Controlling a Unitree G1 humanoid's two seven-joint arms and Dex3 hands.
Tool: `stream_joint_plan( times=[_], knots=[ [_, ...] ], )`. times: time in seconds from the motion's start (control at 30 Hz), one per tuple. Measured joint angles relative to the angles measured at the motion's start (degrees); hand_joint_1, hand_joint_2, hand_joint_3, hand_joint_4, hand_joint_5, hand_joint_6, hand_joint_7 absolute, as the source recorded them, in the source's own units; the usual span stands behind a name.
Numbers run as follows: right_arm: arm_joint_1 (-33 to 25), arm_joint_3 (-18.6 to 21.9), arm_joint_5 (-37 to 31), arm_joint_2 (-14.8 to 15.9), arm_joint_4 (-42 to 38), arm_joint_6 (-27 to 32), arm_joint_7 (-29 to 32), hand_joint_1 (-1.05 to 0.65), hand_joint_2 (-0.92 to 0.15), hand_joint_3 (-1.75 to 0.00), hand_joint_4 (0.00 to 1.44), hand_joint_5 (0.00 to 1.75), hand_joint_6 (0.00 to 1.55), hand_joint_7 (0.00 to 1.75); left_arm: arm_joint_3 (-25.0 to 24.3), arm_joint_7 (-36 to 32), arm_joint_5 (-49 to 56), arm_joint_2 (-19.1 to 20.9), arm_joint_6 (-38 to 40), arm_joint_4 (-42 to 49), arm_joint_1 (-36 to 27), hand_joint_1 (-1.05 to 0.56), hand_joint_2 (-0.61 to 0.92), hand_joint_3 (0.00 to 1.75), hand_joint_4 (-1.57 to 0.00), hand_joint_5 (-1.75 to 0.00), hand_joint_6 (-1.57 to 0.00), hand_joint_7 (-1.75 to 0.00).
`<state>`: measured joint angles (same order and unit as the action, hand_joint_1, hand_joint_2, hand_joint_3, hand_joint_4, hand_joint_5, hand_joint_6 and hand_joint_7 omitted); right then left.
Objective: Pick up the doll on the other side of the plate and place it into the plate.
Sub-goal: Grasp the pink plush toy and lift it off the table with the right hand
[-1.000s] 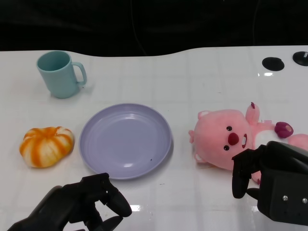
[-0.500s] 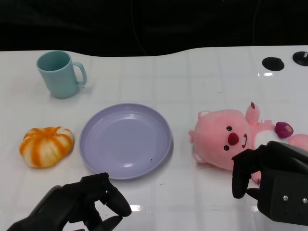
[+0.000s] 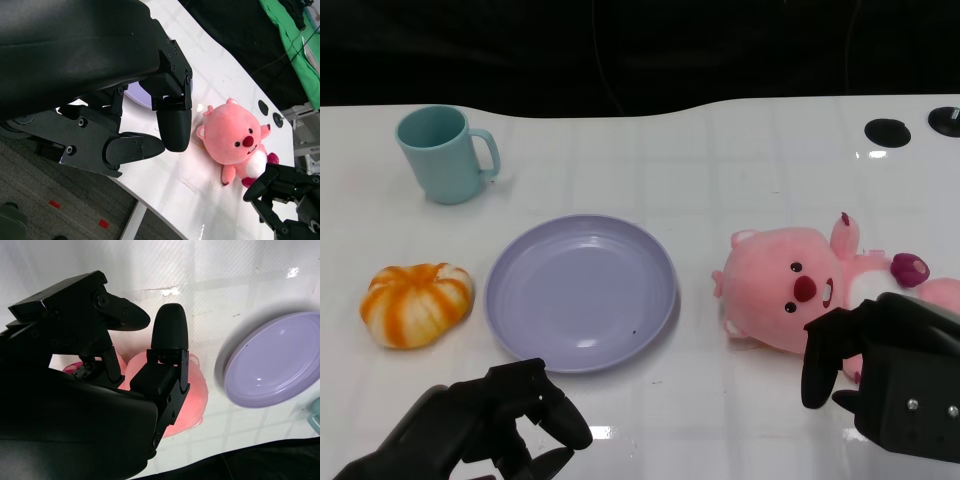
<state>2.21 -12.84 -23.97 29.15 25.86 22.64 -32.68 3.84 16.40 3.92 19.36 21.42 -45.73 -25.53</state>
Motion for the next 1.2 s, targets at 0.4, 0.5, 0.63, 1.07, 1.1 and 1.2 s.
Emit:
stream_joint_plan(
  times=[0.4, 0.5, 0.63, 1.07, 1.1, 1.2],
  knots=[
    [0.0, 5.0, 4.2, -4.8, 0.9, 1.9, 5.5, -0.33, -0.92, -0.14, 0.41, 0.86, 0.50, 0.18, 0.0, 0.0, 0.0, 0.0, -0.4, 0.6, 0.1, -0.21, 0.90, 0.46, -0.63, -1.54, -0.62, -1.26],
    [0.1, 5.2, 4.1, -4.9, 1.1, 3.6, 5.9, -0.44, -0.92, -0.15, 0.27, 0.73, 0.35, 0.09, 0.0, 0.0, 0.0, 0.0, -0.4, 0.6, 0.1, -0.21, 0.90, 0.46, -0.63, -1.54, -0.62, -1.26],
    [0.8, 5.4, 3.2, -4.9, 2.0, 6.2, 6.5, -0.54, -0.92, -0.15, 0.15, 0.66, 0.24, 0.02, 0.0, 0.0, 0.0, 0.0, -0.6, 0.6, 0.1, -0.21, 0.90, 0.47, -0.62, -1.55, -0.61, -1.26],
    [6.6, 4.0, -2.4, 1.3, 2.2, 13.0, 4.1, -0.70, -0.92, -0.13, 0.11, 0.61, 0.15, 0.01, 0.9, 0.0, 0.2, 0.0, -0.3, 0.9, 0.8, -0.21, 0.90, 0.47, -0.62, -1.55, -0.61, -1.27],
    [7.2, 3.0, -3.4, 1.9, 2.0, 13.2, 3.6, -0.72, -0.92, -0.14, 0.15, 0.62, 0.16, 0.01, 0.9, 0.0, 0.2, -0.1, -0.3, 1.1, 0.9, -0.21, 0.90, 0.47, -0.62, -1.55, -0.61, -1.27],
    [9.3, -1.2, -7.9, 4.5, 0.6, 13.4, 1.4, -0.73, -0.92, -0.11, 0.25, 0.60, 0.17, 0.01, 1.0, 0.0, 0.1, -0.4, -0.3, 2.1, 1.5, -0.20, 0.90, 0.47, -0.62, -1.55, -0.61, -1.27]
  ],
)
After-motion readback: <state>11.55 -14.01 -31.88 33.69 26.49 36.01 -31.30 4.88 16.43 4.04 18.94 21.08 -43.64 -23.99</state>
